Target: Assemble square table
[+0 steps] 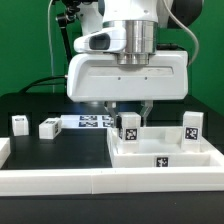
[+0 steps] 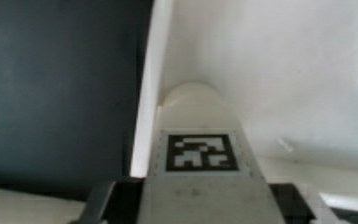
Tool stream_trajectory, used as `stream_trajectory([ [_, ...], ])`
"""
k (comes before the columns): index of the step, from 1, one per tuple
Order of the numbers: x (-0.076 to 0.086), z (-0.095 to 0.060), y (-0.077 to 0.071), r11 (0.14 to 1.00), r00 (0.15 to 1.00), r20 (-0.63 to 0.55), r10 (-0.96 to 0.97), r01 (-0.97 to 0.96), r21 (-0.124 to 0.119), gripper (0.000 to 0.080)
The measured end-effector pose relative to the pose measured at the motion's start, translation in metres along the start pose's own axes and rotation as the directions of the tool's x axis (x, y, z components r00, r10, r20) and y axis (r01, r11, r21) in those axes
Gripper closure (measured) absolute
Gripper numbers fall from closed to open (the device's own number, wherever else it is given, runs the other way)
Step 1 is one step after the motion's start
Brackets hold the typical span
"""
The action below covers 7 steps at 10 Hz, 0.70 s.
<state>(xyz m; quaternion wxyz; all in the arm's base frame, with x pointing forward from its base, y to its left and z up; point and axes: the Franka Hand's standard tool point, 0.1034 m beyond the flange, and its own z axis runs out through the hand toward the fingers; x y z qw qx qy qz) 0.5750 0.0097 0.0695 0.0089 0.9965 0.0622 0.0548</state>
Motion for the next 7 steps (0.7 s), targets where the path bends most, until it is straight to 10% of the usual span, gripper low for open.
stream_trajectory([
  [7, -0.006, 0.0, 0.018, 0.745, 0.746, -0.004, 0.666, -0.666, -0.03, 0.0508],
])
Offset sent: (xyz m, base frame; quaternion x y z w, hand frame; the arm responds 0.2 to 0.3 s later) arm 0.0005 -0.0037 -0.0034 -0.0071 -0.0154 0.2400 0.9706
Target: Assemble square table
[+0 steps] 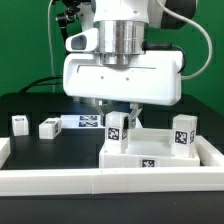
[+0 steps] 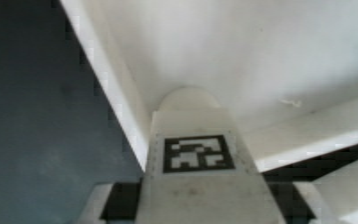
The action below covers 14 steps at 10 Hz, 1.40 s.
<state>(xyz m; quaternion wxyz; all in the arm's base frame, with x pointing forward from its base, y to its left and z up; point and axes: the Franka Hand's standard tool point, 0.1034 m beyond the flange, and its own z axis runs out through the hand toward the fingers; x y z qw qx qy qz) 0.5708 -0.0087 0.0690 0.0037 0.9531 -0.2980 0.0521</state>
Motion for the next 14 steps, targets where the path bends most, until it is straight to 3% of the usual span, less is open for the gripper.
stream_trajectory([
  [3, 0.005, -0.001, 0.01, 0.996, 0.996, -0.011, 0.084, -0.084, -0.015, 0.0502],
  [4, 0.004, -0.001, 0.008, 0.996, 0.996, -0.01, 0.084, -0.084, -0.014, 0.0419],
  [5, 0.003, -0.003, 0.004, 0.997, 0.997, -0.012, 0.081, -0.081, -0.009, 0.0283],
  [6, 0.001, -0.006, -0.002, 0.996, 0.996, -0.014, 0.088, -0.088, -0.003, 0.0283],
  [7, -0.006, -0.01, -0.01, 0.992, 0.992, -0.013, 0.128, -0.128, 0.003, 0.0178],
  [9, -0.021, -0.015, -0.021, 0.99, 0.99, -0.006, 0.143, -0.143, 0.007, 0.0158],
  [12, -0.02, -0.013, -0.02, 0.99, 0.99, -0.005, 0.138, -0.138, 0.004, 0.015],
  [14, -0.026, -0.016, -0.017, 0.961, 0.961, -0.005, 0.276, -0.275, 0.022, 0.015],
])
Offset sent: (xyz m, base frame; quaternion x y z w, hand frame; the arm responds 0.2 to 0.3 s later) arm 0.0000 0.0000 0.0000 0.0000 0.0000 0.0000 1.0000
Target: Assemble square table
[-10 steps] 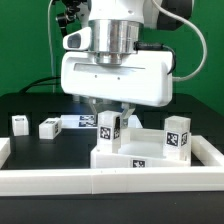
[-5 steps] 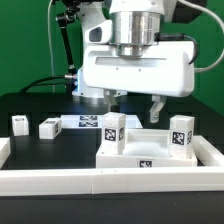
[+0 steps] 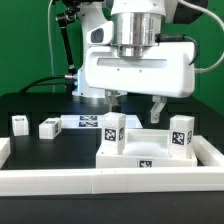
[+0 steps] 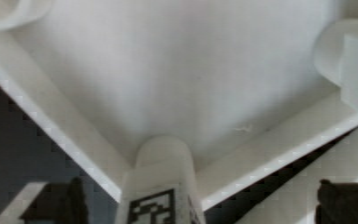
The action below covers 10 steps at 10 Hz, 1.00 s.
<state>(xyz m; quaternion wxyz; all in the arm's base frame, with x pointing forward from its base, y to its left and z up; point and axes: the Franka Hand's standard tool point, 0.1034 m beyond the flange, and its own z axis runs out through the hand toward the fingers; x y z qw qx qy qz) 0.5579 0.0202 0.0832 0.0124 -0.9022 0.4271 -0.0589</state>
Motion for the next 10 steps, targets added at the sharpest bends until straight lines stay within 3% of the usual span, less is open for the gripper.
stream_trajectory([
  [2, -0.013, 0.0, 0.009, 0.986, 0.985, 0.033, 0.167, -0.168, 0.001, 0.015],
  [3, -0.017, 0.001, 0.01, 0.974, 0.973, 0.034, 0.227, -0.227, 0.014, 0.015],
  [4, -0.016, 0.004, 0.016, 0.953, 0.955, 0.017, 0.297, -0.297, 0.059, 0.015],
  [5, -0.018, 0.004, 0.015, 0.959, 0.96, 0.028, 0.278, -0.279, 0.048, 0.015],
  [7, -0.018, 0.004, 0.015, 0.959, 0.96, 0.026, 0.278, -0.279, 0.05, 0.015],
  [9, -0.022, 0.009, 0.029, 0.891, 0.892, 0.042, 0.449, -0.451, 0.057, 0.015],
  [10, -0.031, 0.013, 0.032, 0.862, 0.862, 0.055, 0.504, -0.506, 0.037, 0.015],
])
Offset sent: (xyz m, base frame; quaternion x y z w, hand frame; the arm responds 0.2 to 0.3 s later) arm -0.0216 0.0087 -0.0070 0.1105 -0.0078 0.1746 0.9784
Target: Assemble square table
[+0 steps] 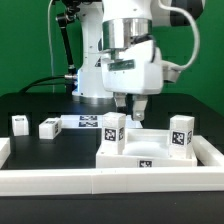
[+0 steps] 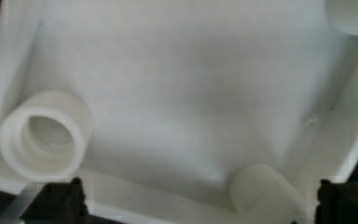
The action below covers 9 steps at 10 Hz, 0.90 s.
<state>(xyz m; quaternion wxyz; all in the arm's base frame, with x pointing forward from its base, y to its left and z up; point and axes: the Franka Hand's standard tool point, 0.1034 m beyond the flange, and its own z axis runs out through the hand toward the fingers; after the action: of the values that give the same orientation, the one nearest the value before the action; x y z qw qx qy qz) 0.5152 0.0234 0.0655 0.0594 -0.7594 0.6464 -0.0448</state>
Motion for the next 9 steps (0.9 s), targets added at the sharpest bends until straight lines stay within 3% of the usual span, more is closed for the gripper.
stream_trajectory([
  [3, -0.007, 0.012, 0.011, 0.997, 0.997, 0.004, 0.074, -0.074, -0.011, 0.015],
  [7, -0.007, 0.013, 0.01, 0.998, 0.998, 0.004, 0.068, -0.068, -0.013, 0.015],
  [9, -0.01, 0.016, 0.024, 0.98, 0.981, 0.01, 0.196, -0.195, -0.029, 0.015],
])
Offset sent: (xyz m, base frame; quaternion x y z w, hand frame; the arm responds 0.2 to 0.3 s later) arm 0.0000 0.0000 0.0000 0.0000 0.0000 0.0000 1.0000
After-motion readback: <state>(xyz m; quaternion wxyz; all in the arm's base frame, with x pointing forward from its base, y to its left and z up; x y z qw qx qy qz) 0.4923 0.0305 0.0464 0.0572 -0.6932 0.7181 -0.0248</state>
